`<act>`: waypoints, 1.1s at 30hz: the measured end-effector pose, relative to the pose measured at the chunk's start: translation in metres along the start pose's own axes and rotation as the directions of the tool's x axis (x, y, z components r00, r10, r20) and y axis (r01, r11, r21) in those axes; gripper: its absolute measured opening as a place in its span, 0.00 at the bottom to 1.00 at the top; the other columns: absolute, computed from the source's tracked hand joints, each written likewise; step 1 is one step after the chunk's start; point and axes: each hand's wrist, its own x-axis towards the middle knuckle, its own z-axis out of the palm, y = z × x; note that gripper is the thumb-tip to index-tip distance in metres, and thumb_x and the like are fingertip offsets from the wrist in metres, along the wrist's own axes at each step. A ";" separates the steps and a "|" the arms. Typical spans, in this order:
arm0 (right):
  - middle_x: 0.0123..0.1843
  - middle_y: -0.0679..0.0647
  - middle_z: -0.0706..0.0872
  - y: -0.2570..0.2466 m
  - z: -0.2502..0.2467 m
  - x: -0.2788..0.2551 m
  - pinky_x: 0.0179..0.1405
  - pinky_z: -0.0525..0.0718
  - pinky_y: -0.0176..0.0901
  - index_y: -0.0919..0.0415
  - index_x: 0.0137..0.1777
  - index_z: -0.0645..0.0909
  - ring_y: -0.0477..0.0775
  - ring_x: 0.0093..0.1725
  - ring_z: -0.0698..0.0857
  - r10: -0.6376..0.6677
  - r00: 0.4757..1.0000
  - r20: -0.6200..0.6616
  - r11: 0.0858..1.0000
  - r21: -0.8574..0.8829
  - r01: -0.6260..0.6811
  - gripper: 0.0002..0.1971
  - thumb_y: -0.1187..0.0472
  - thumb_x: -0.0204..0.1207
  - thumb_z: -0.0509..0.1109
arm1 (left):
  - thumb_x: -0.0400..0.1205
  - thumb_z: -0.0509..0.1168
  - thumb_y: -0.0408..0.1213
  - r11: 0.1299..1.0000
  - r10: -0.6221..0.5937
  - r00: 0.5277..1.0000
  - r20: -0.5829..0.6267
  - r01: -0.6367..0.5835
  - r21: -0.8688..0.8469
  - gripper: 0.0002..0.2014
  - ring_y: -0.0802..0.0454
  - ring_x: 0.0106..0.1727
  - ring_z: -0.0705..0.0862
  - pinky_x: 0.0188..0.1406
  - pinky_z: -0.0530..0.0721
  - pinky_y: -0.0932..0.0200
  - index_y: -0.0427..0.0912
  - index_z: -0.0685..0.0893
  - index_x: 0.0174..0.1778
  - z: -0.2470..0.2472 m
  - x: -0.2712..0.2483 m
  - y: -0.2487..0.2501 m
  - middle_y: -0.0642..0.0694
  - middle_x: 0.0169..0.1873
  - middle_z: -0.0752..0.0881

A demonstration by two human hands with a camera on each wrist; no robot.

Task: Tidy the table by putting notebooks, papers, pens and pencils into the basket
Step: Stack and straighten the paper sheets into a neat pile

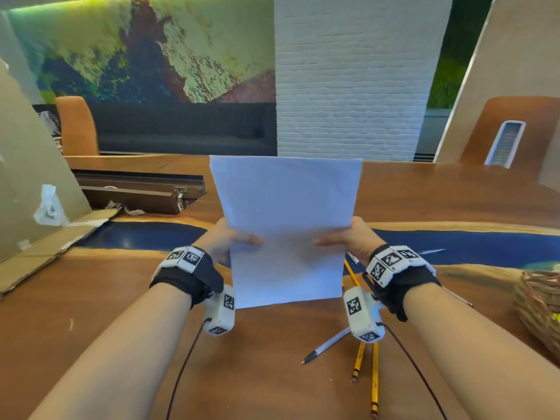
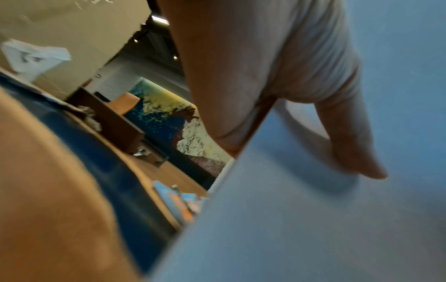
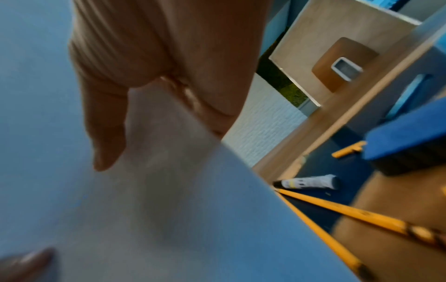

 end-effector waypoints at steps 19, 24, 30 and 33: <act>0.31 0.45 0.89 -0.029 -0.061 -0.026 0.36 0.87 0.34 0.62 0.40 0.84 0.41 0.31 0.87 -0.037 0.968 -0.250 0.999 -0.040 0.028 0.06 0.73 0.68 0.76 | 0.70 0.75 0.23 0.990 0.135 0.990 0.038 -0.133 -0.048 0.21 0.57 0.47 0.89 0.48 0.85 0.59 0.42 0.84 0.57 0.066 0.028 0.052 0.47 0.52 0.89; 0.32 0.45 0.88 -0.073 -0.103 -0.050 0.30 0.86 0.32 0.61 0.44 0.83 0.38 0.28 0.86 -0.111 0.923 -0.368 0.993 -0.076 0.089 0.09 0.72 0.67 0.77 | 0.68 0.77 0.28 0.980 0.195 0.979 0.058 -0.192 -0.059 0.22 0.46 0.53 0.88 0.57 0.85 0.48 0.37 0.84 0.58 0.113 0.057 0.107 0.41 0.53 0.89; 0.32 0.42 0.88 -0.095 -0.170 -0.108 0.31 0.85 0.30 0.61 0.43 0.82 0.34 0.27 0.85 -0.155 0.841 -0.519 0.984 -0.157 0.084 0.11 0.75 0.67 0.76 | 0.72 0.75 0.27 0.965 0.252 0.953 0.168 -0.235 -0.115 0.07 0.66 0.28 0.86 0.32 0.81 0.72 0.40 0.85 0.40 0.210 0.073 0.148 0.59 0.24 0.87; 0.42 0.52 0.85 -0.097 -0.203 -0.142 0.33 0.85 0.28 0.66 0.51 0.82 0.34 0.29 0.84 -0.180 0.757 -0.628 0.977 -0.201 0.066 0.14 0.76 0.67 0.76 | 0.71 0.75 0.25 0.961 0.257 0.927 0.274 -0.214 -0.178 0.08 0.55 0.34 0.89 0.42 0.87 0.58 0.38 0.87 0.42 0.262 0.074 0.154 0.51 0.31 0.91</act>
